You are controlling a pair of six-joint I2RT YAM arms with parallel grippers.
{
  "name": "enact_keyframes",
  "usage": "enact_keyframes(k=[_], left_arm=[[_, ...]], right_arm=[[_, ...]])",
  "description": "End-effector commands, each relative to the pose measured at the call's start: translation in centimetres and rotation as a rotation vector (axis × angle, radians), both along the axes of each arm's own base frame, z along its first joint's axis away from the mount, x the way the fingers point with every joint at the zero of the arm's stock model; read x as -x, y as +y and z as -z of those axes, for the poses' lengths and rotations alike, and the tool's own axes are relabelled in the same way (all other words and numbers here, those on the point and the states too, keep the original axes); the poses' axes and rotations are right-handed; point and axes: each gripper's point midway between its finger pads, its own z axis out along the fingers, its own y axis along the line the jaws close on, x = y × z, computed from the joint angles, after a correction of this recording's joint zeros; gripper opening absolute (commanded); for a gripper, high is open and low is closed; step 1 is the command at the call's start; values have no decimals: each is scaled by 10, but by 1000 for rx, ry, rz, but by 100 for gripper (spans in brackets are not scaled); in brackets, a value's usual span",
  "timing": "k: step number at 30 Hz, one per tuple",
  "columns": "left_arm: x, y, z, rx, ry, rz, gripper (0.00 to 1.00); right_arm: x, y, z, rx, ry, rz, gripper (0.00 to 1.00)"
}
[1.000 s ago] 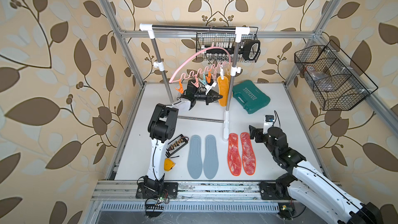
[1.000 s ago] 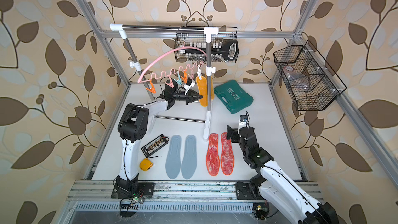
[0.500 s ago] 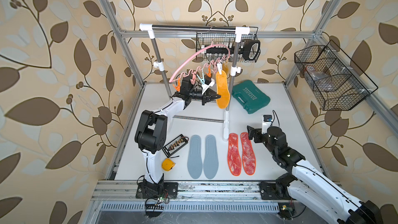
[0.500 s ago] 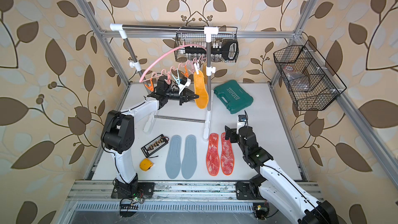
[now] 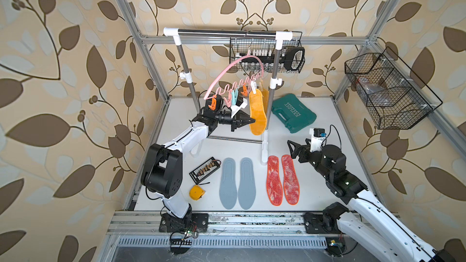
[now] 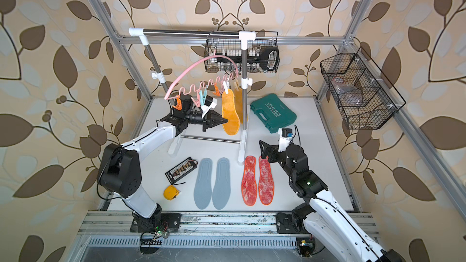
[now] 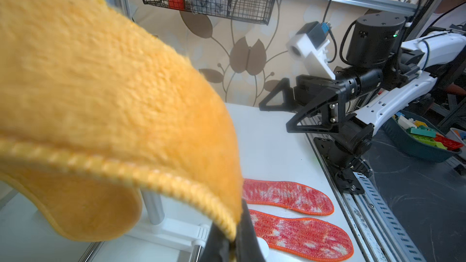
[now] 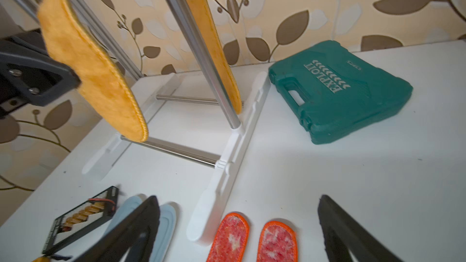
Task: Take the shoe insoles off the hanger
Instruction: Remove the insole from the hanger.
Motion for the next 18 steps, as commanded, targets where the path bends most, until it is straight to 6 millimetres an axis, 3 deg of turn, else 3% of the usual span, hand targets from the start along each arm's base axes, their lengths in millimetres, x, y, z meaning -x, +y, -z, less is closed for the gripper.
enact_keyframes(k=[1,7,11,12,14,18], left_arm=[[26,7,-27,25,-86,37,0],[47,12,-38,26,-128,44,0],[53,13,-35,18,-110,44,0],[62,16,-46,29,-142,44,0],[68,17,-44,25,-151,41,0],[83,16,-43,4,-175,46,0]], right_arm=[[9,30,-44,-76,-16,-170,91],[9,67,-89,-135,-3,-364,79],[5,85,-121,-178,11,-438,74],[5,90,-128,-190,17,-458,73],[5,100,-142,-213,22,-503,72],[-7,109,-159,-286,63,-489,69]])
